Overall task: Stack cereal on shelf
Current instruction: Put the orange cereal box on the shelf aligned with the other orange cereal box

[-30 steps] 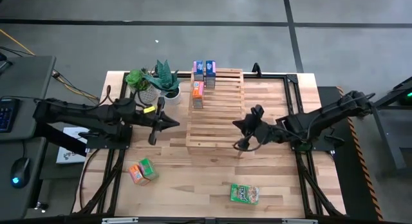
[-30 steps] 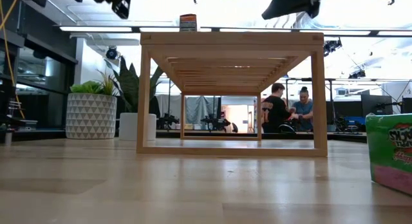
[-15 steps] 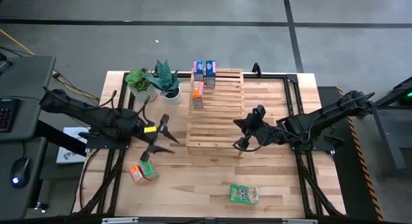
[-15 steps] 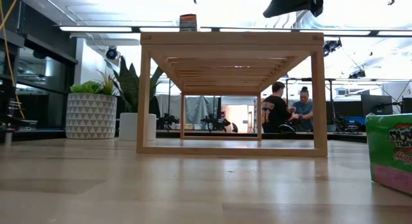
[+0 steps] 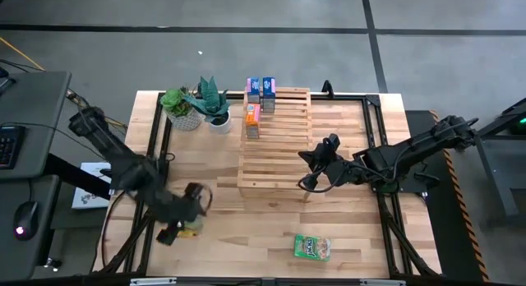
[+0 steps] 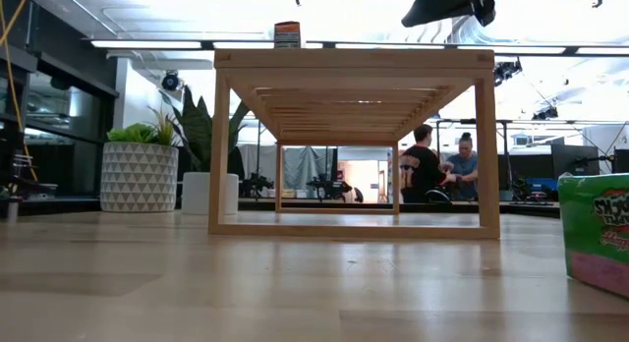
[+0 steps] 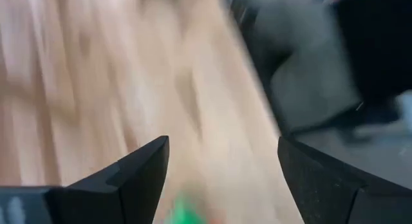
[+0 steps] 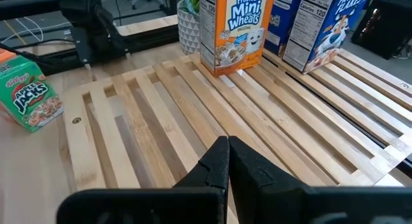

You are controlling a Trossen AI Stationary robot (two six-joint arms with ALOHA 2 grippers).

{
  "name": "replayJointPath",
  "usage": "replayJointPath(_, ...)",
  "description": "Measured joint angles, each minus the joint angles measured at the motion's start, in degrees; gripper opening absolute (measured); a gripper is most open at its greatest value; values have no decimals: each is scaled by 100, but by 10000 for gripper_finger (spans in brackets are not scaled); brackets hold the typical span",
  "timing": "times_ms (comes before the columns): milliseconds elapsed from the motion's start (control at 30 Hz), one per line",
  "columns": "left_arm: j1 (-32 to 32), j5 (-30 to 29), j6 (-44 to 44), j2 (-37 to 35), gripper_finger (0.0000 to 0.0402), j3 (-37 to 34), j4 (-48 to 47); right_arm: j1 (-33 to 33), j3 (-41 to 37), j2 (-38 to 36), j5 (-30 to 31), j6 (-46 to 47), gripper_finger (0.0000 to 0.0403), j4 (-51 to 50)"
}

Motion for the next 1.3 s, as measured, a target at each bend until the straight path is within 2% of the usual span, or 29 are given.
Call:
replayJointPath(67,-414,-170,-761,282,280,92,-537,0,0,0,2,0,0,23)
replayJointPath(167,-901,-173,-1647,664,271,98,-815,0,0,0,2,0,0,23)
replayJointPath(300,-1279,-174,-2073,1116,255,99,-937,0,0,0,4,112,0,23)
replayJointPath(467,-1385,-173,-2107,1392,238,99,-993,0,0,43,21,355,0,29)
replayJointPath(833,-1385,-269,-1759,1246,217,100,-1314,2,-9,554,36,584,0,29)
replayJointPath(1000,-1474,-47,-1756,1190,207,539,-2179,2,-9,677,13,594,0,46)
replayJointPath(1167,-1627,-693,-1574,1183,198,955,-2682,2,-9,680,22,789,0,66)
replayJointPath(1300,-1754,-767,-1490,1239,195,899,-2674,4,-9,680,-69,796,0,66)
